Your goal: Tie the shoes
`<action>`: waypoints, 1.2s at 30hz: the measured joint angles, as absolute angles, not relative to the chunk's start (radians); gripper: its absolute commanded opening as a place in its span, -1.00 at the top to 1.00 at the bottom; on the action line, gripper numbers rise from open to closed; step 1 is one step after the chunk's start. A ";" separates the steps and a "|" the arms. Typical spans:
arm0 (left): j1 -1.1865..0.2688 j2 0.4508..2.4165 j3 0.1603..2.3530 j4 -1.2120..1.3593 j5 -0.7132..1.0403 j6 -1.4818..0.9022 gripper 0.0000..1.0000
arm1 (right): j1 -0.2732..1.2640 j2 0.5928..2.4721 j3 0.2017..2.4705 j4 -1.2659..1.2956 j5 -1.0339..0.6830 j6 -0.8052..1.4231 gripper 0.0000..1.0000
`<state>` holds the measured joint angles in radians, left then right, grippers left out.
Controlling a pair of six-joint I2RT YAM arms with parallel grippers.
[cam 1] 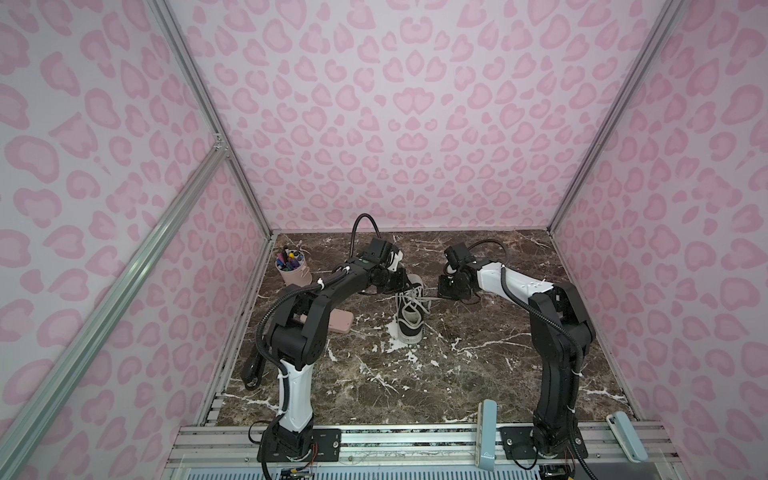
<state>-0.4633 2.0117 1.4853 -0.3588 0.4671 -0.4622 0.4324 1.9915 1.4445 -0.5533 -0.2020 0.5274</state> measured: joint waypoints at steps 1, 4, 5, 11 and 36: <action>-0.465 2.012 1.485 -0.360 0.467 -0.462 0.46 | 0.432 1.991 1.444 -0.553 -0.202 0.527 1.00; -0.471 2.012 1.485 -0.362 0.467 -0.462 0.42 | 0.432 1.991 1.444 -0.553 -0.202 0.527 1.00; -0.471 2.013 1.485 -0.363 0.466 -0.462 0.40 | 0.432 1.992 1.444 -0.553 -0.202 0.527 1.00; -0.473 2.024 1.489 -0.365 0.467 -0.461 0.36 | 0.432 1.992 1.444 -0.553 -0.203 0.527 1.00; -0.478 2.019 1.493 -0.364 0.463 -0.461 0.92 | 0.430 1.994 1.453 -0.560 -0.209 0.520 1.00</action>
<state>-0.4778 2.0193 1.4933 -0.3645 0.4625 -0.4606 0.4297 1.9942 1.4528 -0.5602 -0.2089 0.5198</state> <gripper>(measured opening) 0.052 0.048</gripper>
